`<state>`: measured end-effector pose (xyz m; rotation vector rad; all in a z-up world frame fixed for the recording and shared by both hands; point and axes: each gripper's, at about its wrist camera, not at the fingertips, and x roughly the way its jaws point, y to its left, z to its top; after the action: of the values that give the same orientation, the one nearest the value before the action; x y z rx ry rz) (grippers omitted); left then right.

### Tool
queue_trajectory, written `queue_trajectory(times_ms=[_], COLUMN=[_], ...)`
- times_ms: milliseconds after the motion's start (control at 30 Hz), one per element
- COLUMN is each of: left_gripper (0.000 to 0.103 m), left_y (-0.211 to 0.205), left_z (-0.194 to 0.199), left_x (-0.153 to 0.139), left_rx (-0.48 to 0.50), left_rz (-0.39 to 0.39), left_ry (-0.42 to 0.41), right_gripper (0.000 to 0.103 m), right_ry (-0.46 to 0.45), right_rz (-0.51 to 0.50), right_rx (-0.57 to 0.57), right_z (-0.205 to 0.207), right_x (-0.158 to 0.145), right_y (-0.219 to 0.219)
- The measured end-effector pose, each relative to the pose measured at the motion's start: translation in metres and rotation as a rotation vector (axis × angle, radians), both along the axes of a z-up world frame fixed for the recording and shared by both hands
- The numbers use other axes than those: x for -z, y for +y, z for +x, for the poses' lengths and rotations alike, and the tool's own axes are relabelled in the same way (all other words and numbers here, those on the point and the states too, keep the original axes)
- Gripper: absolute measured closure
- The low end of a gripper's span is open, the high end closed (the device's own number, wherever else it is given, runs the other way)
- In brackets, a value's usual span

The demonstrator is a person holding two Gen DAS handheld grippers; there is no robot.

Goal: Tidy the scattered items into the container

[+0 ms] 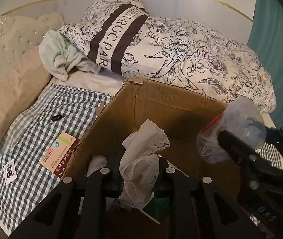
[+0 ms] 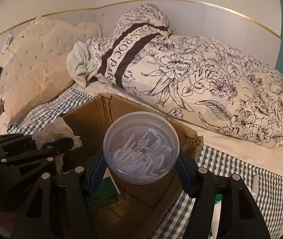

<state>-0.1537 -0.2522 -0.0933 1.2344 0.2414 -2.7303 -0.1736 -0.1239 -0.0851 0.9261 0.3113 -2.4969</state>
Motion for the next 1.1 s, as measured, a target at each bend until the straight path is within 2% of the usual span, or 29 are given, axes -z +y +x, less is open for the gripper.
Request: queue_trajectory(times_ms=[100, 167, 200, 267, 367, 500, 667, 1100], left_gripper=[0.077, 0.067, 0.064, 0.05, 0.042, 0.036, 0.014, 0.008], left_y=[0.001, 0.002, 0.002, 0.002, 0.003, 0.007, 0.009, 0.027], left_z=[-0.001, -0.001, -0.001, 0.0, 0.001, 0.002, 0.007, 0.022], left_x=[0.001, 0.001, 0.0, -0.002, -0.004, -0.009, -0.019, -0.055], left_rx=[0.003, 0.004, 0.004, -0.001, -0.007, -0.011, -0.025, -0.031], left_rz=[-0.01, -0.02, -0.021, -0.026, -0.038, -0.057, -0.065, -0.084], left_ry=[-0.006, -0.007, -0.006, -0.003, 0.001, 0.007, 0.035, 0.109], right_gripper=[0.04, 0.039, 0.034, 0.027, 0.023, 0.023, 0.023, 0.023], right_ry=[-0.005, -0.009, -0.004, 0.011, 0.033, 0.047, 0.043, 0.094], right_rz=[0.007, 0.024, 0.032, 0.026, 0.015, 0.006, -0.011, -0.031], right_rx=[0.011, 0.018, 0.022, 0.025, 0.031, 0.044, 0.062, 0.109], right_z=[-0.002, -0.003, -0.002, 0.0, 0.004, 0.006, 0.009, 0.031], right_x=[0.003, 0.005, 0.005, 0.002, -0.006, -0.014, -0.021, -0.053], right_y=[0.001, 0.0, 0.001, 0.004, 0.008, 0.015, 0.027, 0.066])
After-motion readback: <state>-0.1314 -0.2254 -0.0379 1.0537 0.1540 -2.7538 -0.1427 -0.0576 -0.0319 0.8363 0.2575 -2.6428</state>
